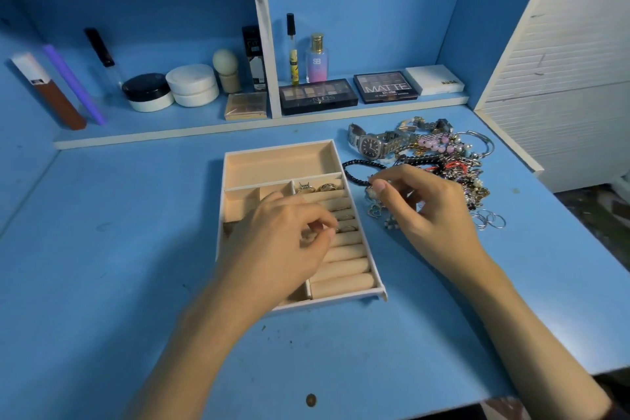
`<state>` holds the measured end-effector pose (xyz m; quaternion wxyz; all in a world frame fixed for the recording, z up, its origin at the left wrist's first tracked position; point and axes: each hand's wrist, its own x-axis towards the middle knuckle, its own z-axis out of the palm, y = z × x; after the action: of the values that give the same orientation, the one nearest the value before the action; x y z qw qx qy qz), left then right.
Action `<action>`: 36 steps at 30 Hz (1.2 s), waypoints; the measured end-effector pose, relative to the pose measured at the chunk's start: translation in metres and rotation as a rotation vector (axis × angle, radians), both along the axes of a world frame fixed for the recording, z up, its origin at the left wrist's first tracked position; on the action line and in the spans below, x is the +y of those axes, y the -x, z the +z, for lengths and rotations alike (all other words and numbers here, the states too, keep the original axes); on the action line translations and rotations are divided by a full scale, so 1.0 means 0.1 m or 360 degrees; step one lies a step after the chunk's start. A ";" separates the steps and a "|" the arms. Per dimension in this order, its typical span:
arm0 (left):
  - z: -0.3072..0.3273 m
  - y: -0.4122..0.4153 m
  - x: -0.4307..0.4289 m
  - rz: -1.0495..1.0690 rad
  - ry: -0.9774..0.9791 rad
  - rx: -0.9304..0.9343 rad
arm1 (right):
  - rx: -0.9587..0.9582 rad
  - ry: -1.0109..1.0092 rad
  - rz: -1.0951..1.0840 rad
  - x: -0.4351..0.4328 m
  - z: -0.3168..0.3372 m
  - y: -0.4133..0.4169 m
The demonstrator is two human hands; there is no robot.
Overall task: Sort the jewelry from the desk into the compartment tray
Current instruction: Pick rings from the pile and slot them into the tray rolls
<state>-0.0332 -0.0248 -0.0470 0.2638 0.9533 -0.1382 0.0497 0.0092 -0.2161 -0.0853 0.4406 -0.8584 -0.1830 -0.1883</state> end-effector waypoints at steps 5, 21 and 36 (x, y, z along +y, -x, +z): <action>0.01 -0.11 -0.34 -0.0057 0.0186 -0.0113 | 0.0088 0.0206 -0.0076 -0.36 0.06 -0.02; -0.24 -0.41 -1.33 -0.0437 -0.0073 -0.0072 | 0.0473 0.0767 -0.0254 -1.34 0.12 0.12; -0.24 -0.42 -1.36 -0.0422 -0.0011 -0.0109 | 0.0469 0.0770 -0.0215 -1.25 0.09 0.05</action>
<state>0.0089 -0.1605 -0.0708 0.2598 0.9253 -0.2722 0.0465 0.0044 -0.3414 -0.0764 0.2313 -0.9669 -0.0991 -0.0415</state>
